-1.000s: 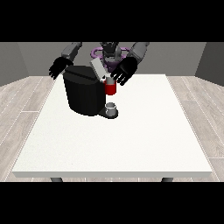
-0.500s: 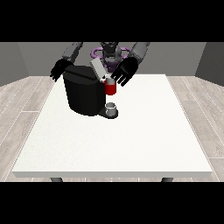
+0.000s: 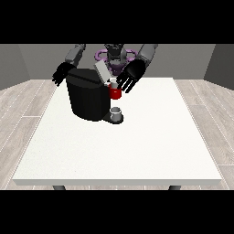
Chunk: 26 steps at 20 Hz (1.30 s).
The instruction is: Insert the coffee pod into the coffee machine and close the lid
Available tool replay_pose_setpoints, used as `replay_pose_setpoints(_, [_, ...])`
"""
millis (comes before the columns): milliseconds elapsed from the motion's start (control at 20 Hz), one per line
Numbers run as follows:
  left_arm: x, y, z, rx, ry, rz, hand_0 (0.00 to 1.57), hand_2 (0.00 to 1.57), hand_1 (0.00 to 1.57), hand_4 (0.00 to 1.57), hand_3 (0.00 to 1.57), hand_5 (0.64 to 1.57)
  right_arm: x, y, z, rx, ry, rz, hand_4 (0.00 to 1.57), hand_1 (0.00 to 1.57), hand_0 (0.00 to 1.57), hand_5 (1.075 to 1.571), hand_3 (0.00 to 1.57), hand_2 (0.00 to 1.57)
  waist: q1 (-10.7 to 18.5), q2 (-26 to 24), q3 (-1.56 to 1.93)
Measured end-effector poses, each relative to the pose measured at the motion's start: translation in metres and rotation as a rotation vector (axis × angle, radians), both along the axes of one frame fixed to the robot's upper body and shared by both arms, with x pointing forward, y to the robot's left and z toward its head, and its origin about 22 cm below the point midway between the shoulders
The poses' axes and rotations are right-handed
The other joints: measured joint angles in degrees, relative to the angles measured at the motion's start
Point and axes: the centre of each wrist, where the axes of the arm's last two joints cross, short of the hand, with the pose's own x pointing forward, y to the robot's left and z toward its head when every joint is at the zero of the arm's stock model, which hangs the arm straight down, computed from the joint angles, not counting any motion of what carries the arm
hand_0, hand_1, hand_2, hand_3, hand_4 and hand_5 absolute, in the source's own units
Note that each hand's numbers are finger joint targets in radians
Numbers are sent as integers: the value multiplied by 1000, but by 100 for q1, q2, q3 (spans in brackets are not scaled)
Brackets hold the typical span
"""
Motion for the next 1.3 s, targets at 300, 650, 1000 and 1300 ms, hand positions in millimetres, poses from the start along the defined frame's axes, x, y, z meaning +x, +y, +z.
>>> replay_pose_setpoints(300, [0,3,-3,47,33,-1,0,0,0,0,0,1571,-2,0,-6,-6,18,-5,435,0,0,1571,0,0,25,-92,-4])
replay_pose_setpoints(650, [-1,-5,-17,60,77,-28,0,0,0,0,0,1571,-5,-10,-22,-3,76,-51,387,0,0,1571,0,0,251,-370,-10])
replay_pose_setpoints(1000, [-4,-11,-41,29,110,-33,0,0,0,0,0,1571,-11,-18,-32,5,113,-75,392,0,0,1571,0,0,423,-721,-12])
replay_pose_setpoints(1300, [-9,-15,-79,-232,180,-48,0,0,0,249,0,1571,-32,-37,-60,22,188,-127,433,0,0,1571,0,0,750,-1277,-14])
